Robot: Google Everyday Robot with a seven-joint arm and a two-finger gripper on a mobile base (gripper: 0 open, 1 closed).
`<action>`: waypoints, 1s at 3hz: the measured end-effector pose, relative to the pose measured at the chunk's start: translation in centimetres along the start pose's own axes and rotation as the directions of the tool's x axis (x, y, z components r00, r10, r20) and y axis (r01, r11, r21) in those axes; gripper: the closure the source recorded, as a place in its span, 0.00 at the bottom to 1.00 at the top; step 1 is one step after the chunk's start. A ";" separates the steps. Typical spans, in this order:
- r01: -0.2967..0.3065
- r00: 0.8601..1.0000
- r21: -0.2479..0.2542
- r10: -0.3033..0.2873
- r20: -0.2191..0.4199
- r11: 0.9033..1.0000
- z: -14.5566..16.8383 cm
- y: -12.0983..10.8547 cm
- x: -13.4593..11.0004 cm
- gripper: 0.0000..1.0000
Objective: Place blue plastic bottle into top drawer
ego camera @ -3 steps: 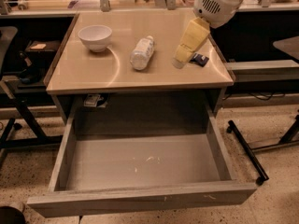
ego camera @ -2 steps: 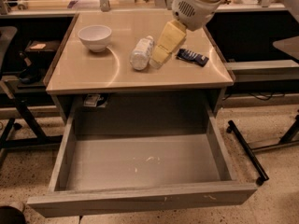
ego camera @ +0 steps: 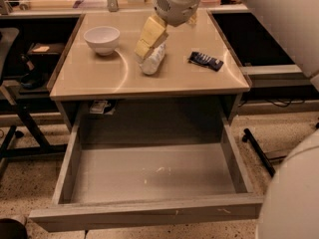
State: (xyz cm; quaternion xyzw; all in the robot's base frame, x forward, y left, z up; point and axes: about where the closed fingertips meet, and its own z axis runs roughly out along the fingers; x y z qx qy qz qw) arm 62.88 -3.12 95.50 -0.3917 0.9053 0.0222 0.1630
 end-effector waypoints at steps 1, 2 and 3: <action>0.002 1.000 0.000 -0.002 0.010 1.000 0.1 0.1 -0.5 0.00; -0.047 0.998 -0.033 0.048 0.033 0.998 1.5 0.1 -2.1 0.00; -0.095 0.994 -0.080 0.098 0.039 0.992 3.5 0.0 -4.1 0.00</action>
Offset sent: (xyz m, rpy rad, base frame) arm 0.0326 0.0313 -0.0176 0.1222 0.0415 -0.0932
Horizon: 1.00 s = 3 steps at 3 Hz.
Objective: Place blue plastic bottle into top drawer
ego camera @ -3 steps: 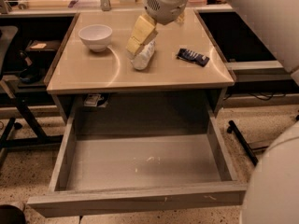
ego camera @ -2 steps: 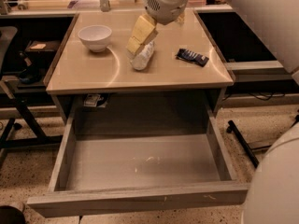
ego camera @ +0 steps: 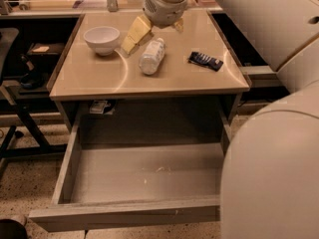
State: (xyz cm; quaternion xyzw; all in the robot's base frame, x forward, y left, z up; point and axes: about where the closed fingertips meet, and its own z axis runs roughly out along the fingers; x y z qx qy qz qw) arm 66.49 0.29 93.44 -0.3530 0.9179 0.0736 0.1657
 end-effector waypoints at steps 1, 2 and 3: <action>-0.045 0.999 0.001 0.045 -0.016 0.999 1.7 -0.6 -1.5 0.00; -0.062 0.998 0.012 0.063 -0.028 0.998 3.2 -0.8 -2.9 0.00; -0.063 0.997 0.026 0.064 -0.035 0.998 4.6 -0.9 -4.8 0.00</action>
Offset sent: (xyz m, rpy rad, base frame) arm 0.0515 0.0320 -0.0241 -0.0408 0.0457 -0.0854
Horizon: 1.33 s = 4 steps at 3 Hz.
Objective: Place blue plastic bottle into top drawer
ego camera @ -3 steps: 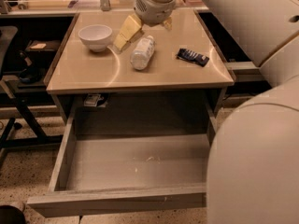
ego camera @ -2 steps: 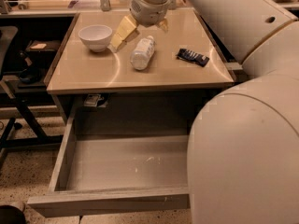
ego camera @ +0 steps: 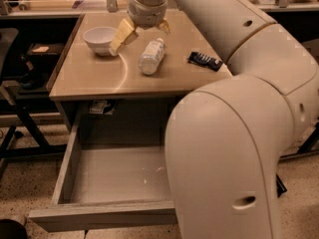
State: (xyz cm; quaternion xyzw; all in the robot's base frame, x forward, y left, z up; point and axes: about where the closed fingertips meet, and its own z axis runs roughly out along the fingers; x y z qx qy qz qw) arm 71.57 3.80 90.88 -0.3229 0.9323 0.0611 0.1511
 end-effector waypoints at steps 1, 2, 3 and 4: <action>0.007 1.000 0.014 -0.007 0.000 1.000 1.3 -0.1 -1.6 0.00; -0.010 1.000 0.014 0.010 -0.009 1.000 3.1 -1.0 -2.1 0.00; -0.072 0.997 0.004 0.072 -0.021 0.997 4.8 -3.4 -1.5 0.00; -0.126 0.992 0.003 0.126 -0.025 0.992 6.0 -5.7 -1.0 0.00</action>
Offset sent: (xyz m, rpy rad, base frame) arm 0.0455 0.0012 -0.0325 -0.0256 0.0286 -0.0374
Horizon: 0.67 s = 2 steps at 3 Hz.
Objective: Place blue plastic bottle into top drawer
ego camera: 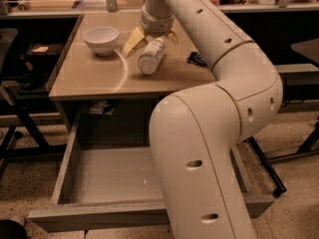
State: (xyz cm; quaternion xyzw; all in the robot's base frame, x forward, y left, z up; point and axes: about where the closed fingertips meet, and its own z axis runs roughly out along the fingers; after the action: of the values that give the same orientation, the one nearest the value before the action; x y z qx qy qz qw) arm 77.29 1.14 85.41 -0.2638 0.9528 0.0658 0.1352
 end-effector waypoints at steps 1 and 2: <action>-0.026 1.000 -0.013 0.026 -0.014 1.000 1.0 -0.8 0.1 0.00; -0.028 1.000 -0.015 0.028 0.000 1.000 1.4 -0.9 -0.5 0.13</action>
Offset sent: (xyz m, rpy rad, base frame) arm 0.0054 -0.0051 -0.0093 0.0084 0.0217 -0.0185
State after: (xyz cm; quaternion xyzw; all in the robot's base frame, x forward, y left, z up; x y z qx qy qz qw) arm 78.47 0.87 84.19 -0.2516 0.9558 0.0749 0.1322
